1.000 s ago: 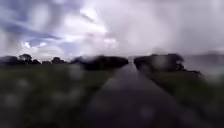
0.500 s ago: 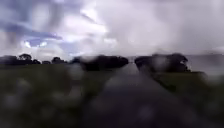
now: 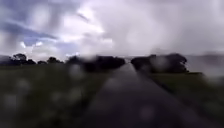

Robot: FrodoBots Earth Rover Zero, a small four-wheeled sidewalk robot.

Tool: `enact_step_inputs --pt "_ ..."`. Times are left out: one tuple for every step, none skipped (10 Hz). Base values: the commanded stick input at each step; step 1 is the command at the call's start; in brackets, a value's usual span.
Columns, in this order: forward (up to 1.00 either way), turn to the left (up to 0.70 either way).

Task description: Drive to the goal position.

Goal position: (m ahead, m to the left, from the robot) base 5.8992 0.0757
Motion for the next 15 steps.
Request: enact_step_inputs --pt "0.70 0.00" --pt "0.70 0.00" --pt "0.70 0.00" --pt "0.70 0.00" --pt "0.70 0.00" --pt "0.70 -0.11" --pt "0.70 -0.25" --pt "0.70 -0.35" --pt "0.70 -0.35" --pt "0.70 -0.35" --pt "0.70 -0.35" --pt "0.70 0.00" --pt "0.70 0.00" --pt "0.70 0.00" --pt "0.70 0.00"
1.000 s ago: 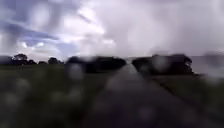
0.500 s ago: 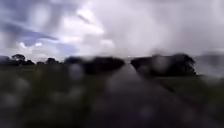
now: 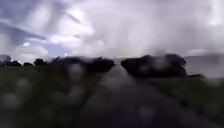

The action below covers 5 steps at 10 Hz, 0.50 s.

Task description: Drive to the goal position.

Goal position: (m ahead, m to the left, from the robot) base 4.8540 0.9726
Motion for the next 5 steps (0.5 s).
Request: enact_step_inputs --pt "0.70 0.00" --pt "0.70 0.00" --pt "0.70 0.00" --pt "0.70 0.00" --pt "0.70 0.00"
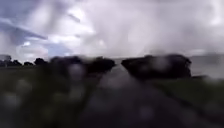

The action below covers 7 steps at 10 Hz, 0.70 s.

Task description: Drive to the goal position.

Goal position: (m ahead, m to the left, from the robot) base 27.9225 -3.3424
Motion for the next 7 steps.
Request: enact_step_inputs --pt "0.70 0.00" --pt "0.70 0.00" --pt "0.70 0.00" --pt "0.70 0.00" --pt "0.70 -0.14" --pt "0.70 -0.31" --pt "0.70 -0.35"
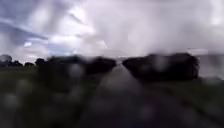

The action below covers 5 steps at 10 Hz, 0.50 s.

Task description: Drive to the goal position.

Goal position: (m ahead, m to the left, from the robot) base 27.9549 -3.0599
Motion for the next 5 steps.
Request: enact_step_inputs --pt "0.70 -0.35" --pt "0.70 0.00" --pt "0.70 0.00" --pt "0.70 0.00" --pt "0.70 0.00"
